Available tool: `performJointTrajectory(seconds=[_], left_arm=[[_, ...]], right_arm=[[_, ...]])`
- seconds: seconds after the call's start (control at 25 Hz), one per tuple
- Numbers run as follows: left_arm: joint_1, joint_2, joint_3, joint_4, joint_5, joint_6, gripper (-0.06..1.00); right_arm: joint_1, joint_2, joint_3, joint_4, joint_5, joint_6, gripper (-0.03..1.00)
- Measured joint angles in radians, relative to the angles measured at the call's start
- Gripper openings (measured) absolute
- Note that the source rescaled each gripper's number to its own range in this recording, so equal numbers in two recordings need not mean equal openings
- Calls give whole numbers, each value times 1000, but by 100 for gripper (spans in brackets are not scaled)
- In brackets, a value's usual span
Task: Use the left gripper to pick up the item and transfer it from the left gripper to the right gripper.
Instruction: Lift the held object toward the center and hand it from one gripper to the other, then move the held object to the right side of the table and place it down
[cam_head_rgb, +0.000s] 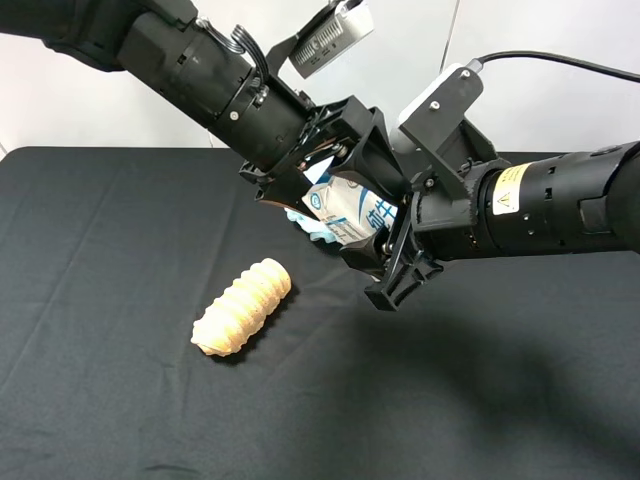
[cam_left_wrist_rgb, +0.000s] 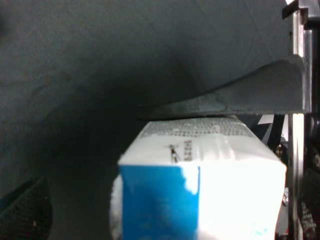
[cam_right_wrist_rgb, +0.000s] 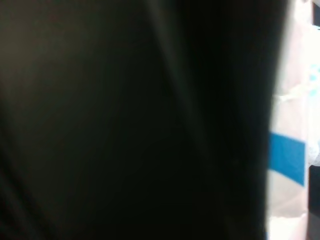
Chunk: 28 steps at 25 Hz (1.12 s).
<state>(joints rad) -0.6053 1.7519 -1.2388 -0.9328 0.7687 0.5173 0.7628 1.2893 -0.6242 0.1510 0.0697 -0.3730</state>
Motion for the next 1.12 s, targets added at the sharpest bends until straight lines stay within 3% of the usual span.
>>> performJointTrajectory(seconds=[0.56,0.72,0.8,0.84,1.12], left_arm=[[0,-144,0,95,43,-38,100],[0,-194,0,199,47,-116,100],[0,-232,0,299,68,-188,100],[0,-232,0,299,68,-188,100],[0,-344,0,512,157,-367,100]], right_arm=[[0,3,0,3,1,3,0],[0,6,0,3,0,3,0],[0,6,0,3,1,3,0],[0,6,0,3,1,3,0],[0,6,0,3,1,3,0]])
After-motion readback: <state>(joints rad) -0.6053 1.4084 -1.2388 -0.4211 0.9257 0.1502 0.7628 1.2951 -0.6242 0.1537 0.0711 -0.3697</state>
